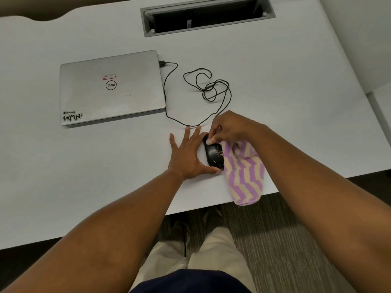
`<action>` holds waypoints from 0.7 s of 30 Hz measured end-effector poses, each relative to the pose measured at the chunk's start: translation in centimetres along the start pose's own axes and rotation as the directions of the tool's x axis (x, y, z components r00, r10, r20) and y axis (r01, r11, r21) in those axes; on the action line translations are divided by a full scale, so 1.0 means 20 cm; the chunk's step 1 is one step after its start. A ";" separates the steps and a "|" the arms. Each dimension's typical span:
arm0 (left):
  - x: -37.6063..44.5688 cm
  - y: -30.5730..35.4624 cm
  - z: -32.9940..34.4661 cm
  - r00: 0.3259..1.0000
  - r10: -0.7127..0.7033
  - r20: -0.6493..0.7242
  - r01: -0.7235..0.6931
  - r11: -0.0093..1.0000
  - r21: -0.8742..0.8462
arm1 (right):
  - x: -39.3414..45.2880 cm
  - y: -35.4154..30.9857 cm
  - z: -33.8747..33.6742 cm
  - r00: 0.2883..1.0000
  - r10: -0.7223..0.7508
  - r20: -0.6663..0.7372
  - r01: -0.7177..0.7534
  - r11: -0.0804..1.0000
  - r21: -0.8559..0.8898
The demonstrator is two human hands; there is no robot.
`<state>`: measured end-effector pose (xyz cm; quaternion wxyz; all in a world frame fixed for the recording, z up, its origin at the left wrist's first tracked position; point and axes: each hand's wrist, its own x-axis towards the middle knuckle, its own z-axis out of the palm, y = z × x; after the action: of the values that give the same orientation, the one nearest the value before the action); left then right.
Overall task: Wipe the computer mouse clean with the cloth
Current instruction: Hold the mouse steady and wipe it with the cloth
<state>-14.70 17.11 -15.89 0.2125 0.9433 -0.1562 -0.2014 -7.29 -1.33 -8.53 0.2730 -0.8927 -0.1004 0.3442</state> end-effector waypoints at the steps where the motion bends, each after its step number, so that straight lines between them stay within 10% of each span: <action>1: 0.00 0.00 0.00 1.000 -0.003 0.004 0.003 1.000 0.006 | -0.01 0.00 -0.02 0.999 -0.003 0.053 0.003 1.000 -0.014; 8: 0.00 0.00 -0.01 1.000 -0.003 0.010 0.003 1.000 0.018 | 0.00 0.03 -0.01 0.975 -0.015 -0.220 0.010 1.000 -0.026; 17: 0.00 0.01 -0.02 1.000 -0.009 0.023 0.008 1.000 0.017 | -0.02 0.06 -0.03 0.999 0.000 0.054 -0.002 1.000 0.023; 21: 0.00 0.02 -0.02 1.000 -0.008 0.023 0.008 1.000 0.026 | -0.02 0.11 -0.01 0.992 0.034 -0.121 -0.026 0.997 0.073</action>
<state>-14.63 17.00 -15.42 0.1974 0.9442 -0.1575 -0.2113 -7.52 -3.35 -9.30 0.3051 -0.9031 -0.0577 0.2965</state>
